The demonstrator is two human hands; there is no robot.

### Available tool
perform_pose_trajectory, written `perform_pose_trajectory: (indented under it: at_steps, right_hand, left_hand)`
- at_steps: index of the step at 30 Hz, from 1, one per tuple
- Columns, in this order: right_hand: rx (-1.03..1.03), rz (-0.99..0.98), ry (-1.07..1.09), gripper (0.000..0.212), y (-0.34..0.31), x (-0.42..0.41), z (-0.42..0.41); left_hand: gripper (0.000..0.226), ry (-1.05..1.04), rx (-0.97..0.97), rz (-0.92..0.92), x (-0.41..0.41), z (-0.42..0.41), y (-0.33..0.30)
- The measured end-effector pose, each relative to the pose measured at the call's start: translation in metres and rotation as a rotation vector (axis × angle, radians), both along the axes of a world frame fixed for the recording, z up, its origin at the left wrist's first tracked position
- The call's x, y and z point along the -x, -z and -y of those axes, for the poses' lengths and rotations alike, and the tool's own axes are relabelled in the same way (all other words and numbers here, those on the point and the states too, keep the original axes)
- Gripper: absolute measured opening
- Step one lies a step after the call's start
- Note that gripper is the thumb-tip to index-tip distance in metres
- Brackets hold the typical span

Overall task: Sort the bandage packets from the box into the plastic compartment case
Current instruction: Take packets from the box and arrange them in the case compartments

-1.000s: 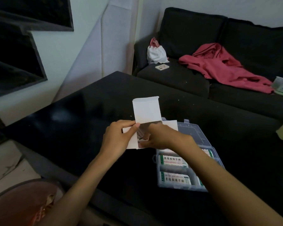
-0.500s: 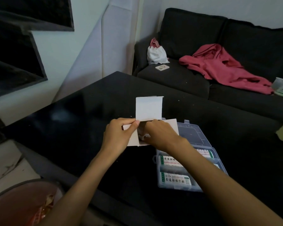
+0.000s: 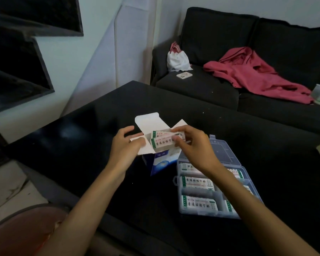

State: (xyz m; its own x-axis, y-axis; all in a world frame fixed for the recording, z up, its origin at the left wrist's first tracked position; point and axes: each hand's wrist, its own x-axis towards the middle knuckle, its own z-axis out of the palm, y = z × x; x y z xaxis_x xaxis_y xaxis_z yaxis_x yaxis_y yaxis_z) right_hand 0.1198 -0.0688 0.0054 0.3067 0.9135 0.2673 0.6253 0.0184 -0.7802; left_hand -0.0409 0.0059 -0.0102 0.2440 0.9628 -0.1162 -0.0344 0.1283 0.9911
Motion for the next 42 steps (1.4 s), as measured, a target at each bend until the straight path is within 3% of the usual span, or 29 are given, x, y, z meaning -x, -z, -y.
perform_pose_trajectory:
  at_steps: [4,6,9,11,14,18,21,29,35,42]
  right_hand:
    - [-0.107,-0.221,0.058,0.013,-0.002,-0.001,0.007]
    - [-0.115,-0.313,0.084,0.013,-0.004,-0.004,0.012]
    - [-0.047,-0.357,0.080,0.015,-0.003,-0.010,0.025]
    - [-0.007,-0.366,0.076,0.015,0.000,-0.015,0.037]
    - [0.083,-0.359,0.069,0.015,-0.005,-0.024,0.056]
    - [0.114,-0.292,0.097,0.015,-0.021,-0.046,0.093]
    - [0.110,-0.316,0.135,0.014,-0.022,-0.060,0.119]
    - [0.244,-0.215,0.075,0.019,-0.009,-0.086,0.140]
    - [0.228,-0.083,0.023,0.018,0.012,-0.076,0.133]
    - [0.368,0.099,-0.073,0.018,0.024,-0.064,0.123]
  left_hand:
    - [0.058,-0.040,-0.061,-0.032,-0.003,-0.003,0.005]
    - [0.057,-0.110,-0.159,-0.156,-0.005,-0.005,0.008]
    - [0.051,-0.286,-0.530,-0.461,-0.003,0.005,0.004]
    - [0.038,-0.320,-0.797,-0.458,-0.005,0.018,-0.006]
    - [0.028,-0.131,-0.963,-0.372,-0.015,0.039,-0.017]
    - [0.032,0.355,-0.756,-0.336,-0.044,0.066,-0.014]
    - [0.026,0.511,-0.619,-0.287,-0.064,0.077,-0.012]
    - [0.014,0.657,-0.505,-0.332,-0.077,0.071,-0.004]
    - [0.009,0.738,-0.402,-0.416,-0.059,0.057,-0.003]
    - [0.006,0.757,-0.484,-0.631,-0.034,0.056,0.016]
